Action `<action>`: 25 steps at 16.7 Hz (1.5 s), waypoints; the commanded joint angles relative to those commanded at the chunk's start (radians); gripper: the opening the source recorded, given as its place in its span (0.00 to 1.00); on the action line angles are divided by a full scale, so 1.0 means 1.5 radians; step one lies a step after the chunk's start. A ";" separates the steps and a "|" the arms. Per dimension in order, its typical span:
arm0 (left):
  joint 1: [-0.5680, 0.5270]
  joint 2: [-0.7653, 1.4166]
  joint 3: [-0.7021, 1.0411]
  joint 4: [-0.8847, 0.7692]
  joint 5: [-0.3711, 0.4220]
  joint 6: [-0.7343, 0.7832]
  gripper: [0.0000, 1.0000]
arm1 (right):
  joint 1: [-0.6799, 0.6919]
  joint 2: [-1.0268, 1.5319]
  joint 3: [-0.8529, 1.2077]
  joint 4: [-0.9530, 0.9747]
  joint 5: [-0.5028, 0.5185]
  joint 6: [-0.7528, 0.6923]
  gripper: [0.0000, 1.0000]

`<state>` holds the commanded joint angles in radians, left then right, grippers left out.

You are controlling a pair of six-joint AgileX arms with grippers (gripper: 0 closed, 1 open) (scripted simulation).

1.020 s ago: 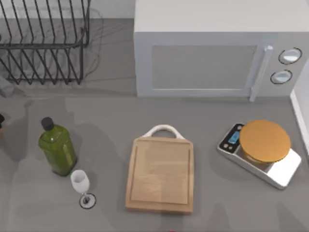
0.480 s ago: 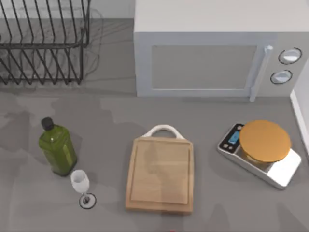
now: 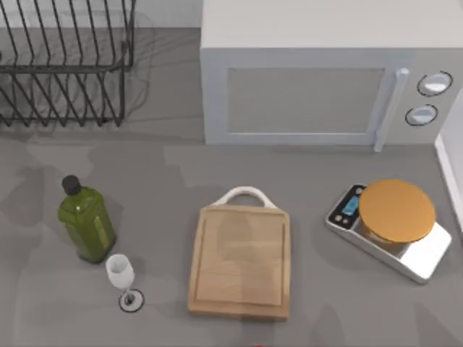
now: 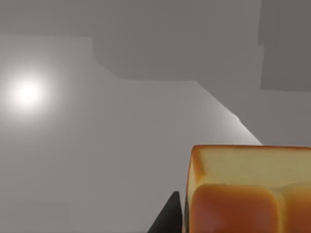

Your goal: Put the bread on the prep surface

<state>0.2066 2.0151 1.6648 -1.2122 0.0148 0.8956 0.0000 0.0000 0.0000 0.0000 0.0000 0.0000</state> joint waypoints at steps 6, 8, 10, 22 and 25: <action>-0.065 0.022 0.025 -0.003 -0.002 0.184 0.00 | 0.000 0.000 0.000 0.000 0.000 0.000 1.00; -0.105 0.033 0.034 -0.005 -0.003 0.302 0.00 | 0.000 0.000 0.000 0.000 0.000 0.000 1.00; -0.151 0.045 0.041 -0.007 -0.004 0.447 0.00 | 0.000 0.000 0.000 0.000 0.000 0.000 1.00; -0.478 0.094 0.035 -0.007 0.000 1.554 0.00 | 0.000 0.000 0.000 0.000 0.000 0.000 1.00; -0.550 0.087 0.029 0.005 -0.002 1.763 0.00 | 0.000 0.000 0.000 0.000 0.000 0.000 1.00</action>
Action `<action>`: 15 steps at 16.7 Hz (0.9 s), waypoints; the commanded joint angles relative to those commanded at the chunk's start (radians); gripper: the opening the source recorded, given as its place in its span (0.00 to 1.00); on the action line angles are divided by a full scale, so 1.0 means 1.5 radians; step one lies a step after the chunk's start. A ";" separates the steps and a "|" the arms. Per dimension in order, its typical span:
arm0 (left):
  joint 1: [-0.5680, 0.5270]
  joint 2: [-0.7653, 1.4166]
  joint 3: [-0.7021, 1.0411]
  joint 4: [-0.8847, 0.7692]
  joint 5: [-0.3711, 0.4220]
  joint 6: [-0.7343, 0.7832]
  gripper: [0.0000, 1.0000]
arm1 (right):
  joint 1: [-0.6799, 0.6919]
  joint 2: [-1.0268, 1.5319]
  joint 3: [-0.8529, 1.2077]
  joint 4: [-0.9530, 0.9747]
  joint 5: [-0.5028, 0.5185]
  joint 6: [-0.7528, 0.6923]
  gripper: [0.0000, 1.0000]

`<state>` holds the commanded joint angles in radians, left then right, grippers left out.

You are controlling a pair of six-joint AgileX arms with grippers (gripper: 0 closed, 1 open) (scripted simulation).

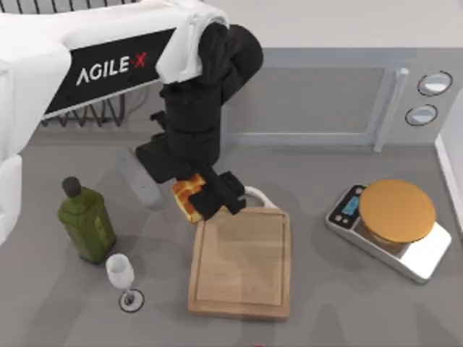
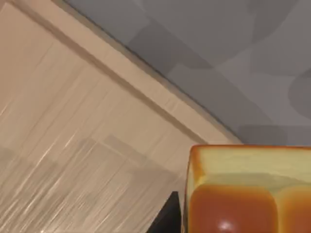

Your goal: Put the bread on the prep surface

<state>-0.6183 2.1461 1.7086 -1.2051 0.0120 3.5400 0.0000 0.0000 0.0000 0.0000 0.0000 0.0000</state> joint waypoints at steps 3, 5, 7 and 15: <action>-0.056 -0.011 -0.005 0.014 -0.004 0.149 0.00 | 0.000 0.000 0.000 0.000 0.000 0.000 1.00; -0.082 -0.019 -0.008 0.023 -0.008 0.214 0.00 | 0.000 0.000 0.000 0.000 0.000 0.000 1.00; -0.098 -0.025 -0.011 0.029 -0.010 0.253 0.00 | 0.000 0.000 0.000 0.000 0.000 0.000 1.00; -0.099 -0.024 -0.013 0.033 -0.010 0.263 0.00 | 0.000 0.000 0.000 0.000 0.000 0.000 1.00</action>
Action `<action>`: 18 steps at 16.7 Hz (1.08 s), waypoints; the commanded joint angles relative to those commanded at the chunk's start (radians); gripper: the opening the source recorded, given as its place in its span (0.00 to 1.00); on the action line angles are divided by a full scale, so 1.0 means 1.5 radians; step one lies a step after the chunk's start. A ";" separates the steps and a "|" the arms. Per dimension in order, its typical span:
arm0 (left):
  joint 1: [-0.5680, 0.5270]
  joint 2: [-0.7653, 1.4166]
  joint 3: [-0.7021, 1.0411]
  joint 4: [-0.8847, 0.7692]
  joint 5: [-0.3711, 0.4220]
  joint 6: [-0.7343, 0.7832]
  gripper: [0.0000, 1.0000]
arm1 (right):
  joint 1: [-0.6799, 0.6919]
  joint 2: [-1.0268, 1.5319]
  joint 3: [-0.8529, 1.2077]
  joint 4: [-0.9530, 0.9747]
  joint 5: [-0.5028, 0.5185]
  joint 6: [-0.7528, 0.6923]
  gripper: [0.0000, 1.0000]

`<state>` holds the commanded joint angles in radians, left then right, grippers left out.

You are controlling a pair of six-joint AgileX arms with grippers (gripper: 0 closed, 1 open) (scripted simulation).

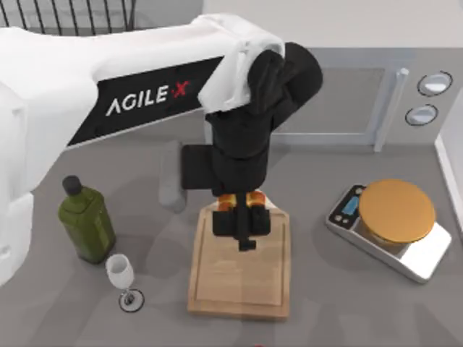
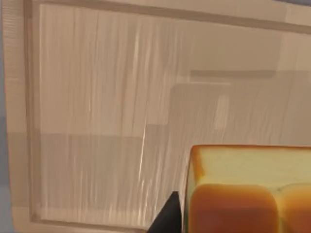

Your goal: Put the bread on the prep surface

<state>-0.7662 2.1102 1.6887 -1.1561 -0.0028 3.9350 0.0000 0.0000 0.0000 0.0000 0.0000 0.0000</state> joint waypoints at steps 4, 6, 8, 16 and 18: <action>-0.001 0.007 -0.018 0.026 -0.001 -0.001 0.00 | 0.000 0.000 0.000 0.000 0.000 0.000 1.00; -0.002 0.011 -0.029 0.040 0.000 -0.001 0.00 | 0.000 0.000 0.000 0.000 0.000 0.000 1.00; -0.002 0.015 -0.039 0.054 0.000 -0.001 0.00 | 0.000 0.000 0.000 0.000 0.000 0.000 1.00; -0.004 0.028 -0.073 0.102 -0.001 0.000 0.00 | 0.000 0.000 0.000 0.000 0.000 0.000 1.00; -0.004 0.028 -0.073 0.102 -0.001 0.000 0.00 | 0.000 0.000 0.000 0.000 0.000 0.000 1.00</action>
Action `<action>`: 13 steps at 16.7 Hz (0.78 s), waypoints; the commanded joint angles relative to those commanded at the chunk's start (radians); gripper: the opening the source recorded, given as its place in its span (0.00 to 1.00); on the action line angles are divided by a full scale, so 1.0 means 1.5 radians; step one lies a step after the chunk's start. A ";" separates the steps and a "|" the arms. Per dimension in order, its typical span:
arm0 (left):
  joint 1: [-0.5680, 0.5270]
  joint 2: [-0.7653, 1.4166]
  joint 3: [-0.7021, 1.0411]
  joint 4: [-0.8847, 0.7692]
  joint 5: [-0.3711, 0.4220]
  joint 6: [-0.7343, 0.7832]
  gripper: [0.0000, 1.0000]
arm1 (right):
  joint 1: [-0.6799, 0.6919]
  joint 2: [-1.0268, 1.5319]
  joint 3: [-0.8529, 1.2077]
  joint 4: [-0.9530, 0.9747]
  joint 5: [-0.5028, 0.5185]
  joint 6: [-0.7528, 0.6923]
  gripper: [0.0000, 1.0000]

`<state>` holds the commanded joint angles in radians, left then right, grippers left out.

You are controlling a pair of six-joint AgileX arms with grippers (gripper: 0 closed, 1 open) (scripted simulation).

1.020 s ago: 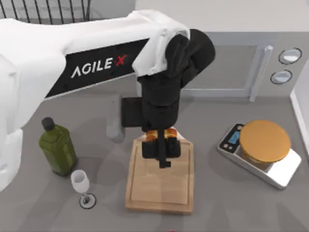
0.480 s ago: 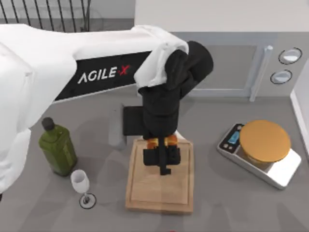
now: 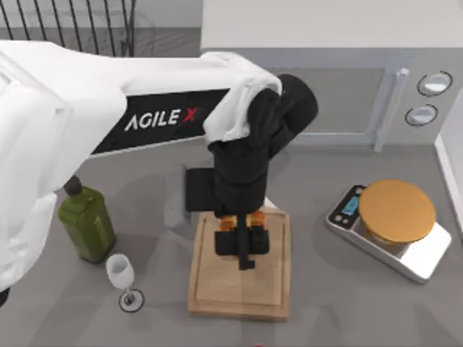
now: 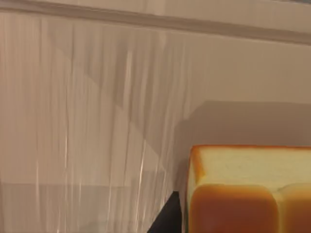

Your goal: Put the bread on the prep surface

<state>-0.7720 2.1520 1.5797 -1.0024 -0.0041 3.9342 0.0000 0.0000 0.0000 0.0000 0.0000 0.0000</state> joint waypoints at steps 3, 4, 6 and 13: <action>0.000 0.000 0.000 0.000 0.000 0.000 0.15 | 0.000 0.000 0.000 0.000 0.000 0.000 1.00; 0.000 0.000 0.000 0.000 0.000 0.000 0.23 | 0.000 0.000 0.000 0.000 0.000 0.000 1.00; 0.000 0.000 0.000 0.000 0.000 0.000 0.38 | 0.000 0.000 0.000 0.000 0.000 0.000 1.00; 0.000 0.000 0.000 0.000 0.000 0.000 0.90 | 0.000 0.000 0.000 0.000 0.000 0.000 1.00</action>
<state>-0.7720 2.1520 1.5797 -1.0024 -0.0041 3.9342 0.0000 0.0000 0.0000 0.0000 0.0000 0.0000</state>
